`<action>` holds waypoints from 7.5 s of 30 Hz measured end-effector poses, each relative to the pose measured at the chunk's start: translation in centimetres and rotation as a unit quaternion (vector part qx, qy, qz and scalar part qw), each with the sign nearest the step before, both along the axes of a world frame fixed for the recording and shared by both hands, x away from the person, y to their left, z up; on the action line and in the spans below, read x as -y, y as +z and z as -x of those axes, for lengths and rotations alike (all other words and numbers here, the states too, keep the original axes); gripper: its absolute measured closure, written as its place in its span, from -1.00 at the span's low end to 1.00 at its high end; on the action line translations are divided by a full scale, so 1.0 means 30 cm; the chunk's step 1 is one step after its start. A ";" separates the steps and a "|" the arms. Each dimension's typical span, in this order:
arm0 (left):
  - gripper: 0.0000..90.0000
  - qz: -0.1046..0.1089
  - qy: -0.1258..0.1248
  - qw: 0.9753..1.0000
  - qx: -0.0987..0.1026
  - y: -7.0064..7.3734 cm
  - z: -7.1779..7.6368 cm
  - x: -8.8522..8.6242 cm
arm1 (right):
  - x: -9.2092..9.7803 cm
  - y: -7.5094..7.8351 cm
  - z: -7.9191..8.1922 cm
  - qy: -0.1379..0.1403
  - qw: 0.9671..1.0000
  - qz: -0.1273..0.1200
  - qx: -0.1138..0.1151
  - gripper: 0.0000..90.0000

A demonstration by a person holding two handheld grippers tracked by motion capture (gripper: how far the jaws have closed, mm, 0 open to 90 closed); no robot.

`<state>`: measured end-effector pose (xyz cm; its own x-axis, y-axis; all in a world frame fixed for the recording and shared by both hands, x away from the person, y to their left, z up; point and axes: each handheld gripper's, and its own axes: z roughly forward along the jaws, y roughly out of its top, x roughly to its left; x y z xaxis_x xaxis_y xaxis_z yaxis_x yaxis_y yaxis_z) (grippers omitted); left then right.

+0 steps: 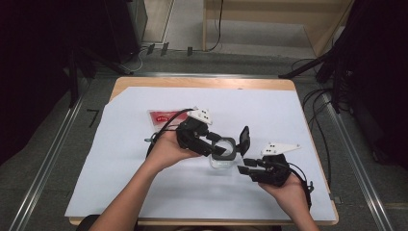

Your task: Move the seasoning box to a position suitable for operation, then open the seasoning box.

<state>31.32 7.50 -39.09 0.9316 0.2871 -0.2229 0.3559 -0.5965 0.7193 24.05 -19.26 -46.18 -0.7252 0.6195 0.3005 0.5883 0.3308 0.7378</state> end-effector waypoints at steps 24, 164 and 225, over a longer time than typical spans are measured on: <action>0.00 0.002 0.058 0.998 -0.007 0.016 0.022 -0.208 | -0.159 -0.012 0.055 0.067 0.997 0.016 0.027 0.27; 1.00 0.098 0.141 0.981 -0.086 0.207 0.156 -0.429 | -0.533 -0.113 -0.068 0.051 0.996 0.001 0.066 0.22; 1.00 0.093 0.210 0.969 -0.088 0.151 0.122 -0.330 | -0.552 -0.094 0.037 0.086 0.981 0.003 0.171 0.28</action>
<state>27.65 17.41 -34.57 0.6837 0.5725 -0.4526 0.6669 -0.2383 0.7061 22.93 -2.70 -48.99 -0.8773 0.4796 0.0168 0.2406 0.4094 0.8801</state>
